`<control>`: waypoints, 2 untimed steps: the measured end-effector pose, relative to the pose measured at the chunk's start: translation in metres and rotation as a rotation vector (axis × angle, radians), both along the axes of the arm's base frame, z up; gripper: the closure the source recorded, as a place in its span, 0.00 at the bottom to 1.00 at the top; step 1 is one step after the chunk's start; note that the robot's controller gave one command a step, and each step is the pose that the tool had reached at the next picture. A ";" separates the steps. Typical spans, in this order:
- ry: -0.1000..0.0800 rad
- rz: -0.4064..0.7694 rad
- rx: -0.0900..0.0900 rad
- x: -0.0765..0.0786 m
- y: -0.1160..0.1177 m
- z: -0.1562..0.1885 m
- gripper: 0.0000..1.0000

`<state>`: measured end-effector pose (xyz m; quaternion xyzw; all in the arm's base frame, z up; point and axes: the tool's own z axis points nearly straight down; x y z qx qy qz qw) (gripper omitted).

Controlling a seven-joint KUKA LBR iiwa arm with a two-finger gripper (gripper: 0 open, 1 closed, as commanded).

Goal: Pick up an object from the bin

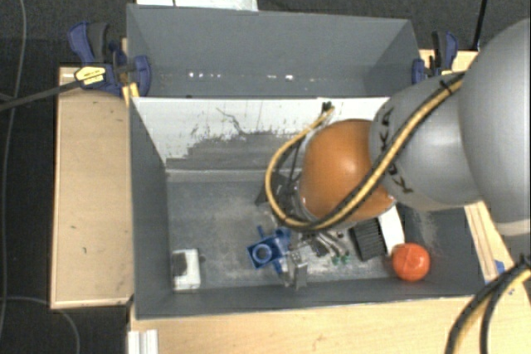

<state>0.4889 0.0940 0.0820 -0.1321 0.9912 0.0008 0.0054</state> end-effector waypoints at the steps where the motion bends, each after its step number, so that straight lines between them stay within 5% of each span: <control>1: -0.006 -0.081 0.001 0.000 0.004 -0.019 1.00; 2: -0.003 -0.092 0.001 -0.001 0.006 -0.016 1.00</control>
Offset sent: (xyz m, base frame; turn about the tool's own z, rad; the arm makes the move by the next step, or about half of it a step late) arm 0.0000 0.0000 0.0000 0.0000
